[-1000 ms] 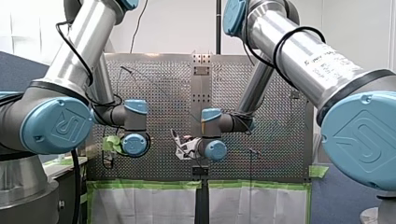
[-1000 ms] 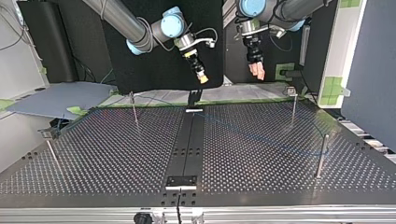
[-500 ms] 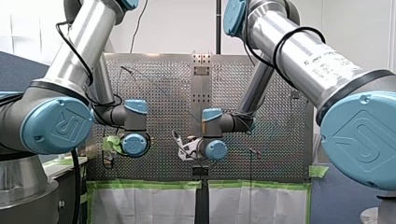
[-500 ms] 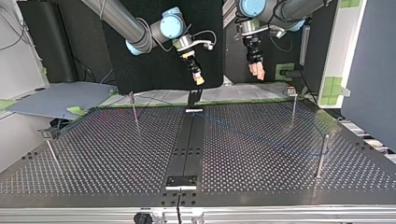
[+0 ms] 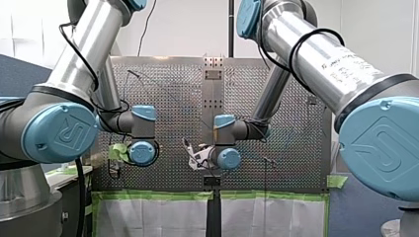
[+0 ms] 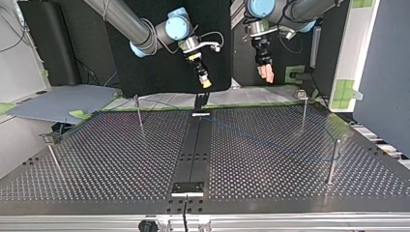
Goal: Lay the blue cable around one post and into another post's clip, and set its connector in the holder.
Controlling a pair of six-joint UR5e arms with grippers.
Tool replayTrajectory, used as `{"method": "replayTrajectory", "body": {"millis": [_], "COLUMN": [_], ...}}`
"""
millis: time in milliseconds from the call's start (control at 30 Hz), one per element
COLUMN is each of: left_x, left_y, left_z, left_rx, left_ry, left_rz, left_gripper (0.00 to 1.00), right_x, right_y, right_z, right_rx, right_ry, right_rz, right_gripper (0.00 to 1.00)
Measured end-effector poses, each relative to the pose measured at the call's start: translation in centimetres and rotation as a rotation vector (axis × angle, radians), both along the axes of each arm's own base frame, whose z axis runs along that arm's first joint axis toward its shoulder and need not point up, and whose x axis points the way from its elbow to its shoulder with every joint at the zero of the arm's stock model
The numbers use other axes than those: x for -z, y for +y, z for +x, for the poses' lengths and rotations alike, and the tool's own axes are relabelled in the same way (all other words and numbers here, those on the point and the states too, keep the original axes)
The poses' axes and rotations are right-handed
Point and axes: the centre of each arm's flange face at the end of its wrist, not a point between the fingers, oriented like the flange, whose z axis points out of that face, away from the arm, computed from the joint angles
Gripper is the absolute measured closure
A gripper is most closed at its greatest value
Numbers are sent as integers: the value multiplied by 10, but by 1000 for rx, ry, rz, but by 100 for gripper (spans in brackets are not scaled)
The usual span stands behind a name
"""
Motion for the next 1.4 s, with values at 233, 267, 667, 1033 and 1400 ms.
{"method": "replayTrajectory", "body": {"millis": [233,267,667,1033,1400], "left_x": [0,0,0,0,0], "left_y": [0,0,0,0,0], "left_z": [0,0,0,0,0], "left_rx": [0,0,0,0,0], "left_ry": [0,0,0,0,0], "left_rz": [0,0,0,0,0], "left_gripper": [0,0,0,0,0], "right_x": [0,0,0,0,0], "right_y": [0,0,0,0,0], "right_z": [0,0,0,0,0], "right_rx": [0,0,0,0,0], "right_ry": [0,0,0,0,0], "right_rz": [0,0,0,0,0], "right_gripper": [1,1,1,1,1]}}
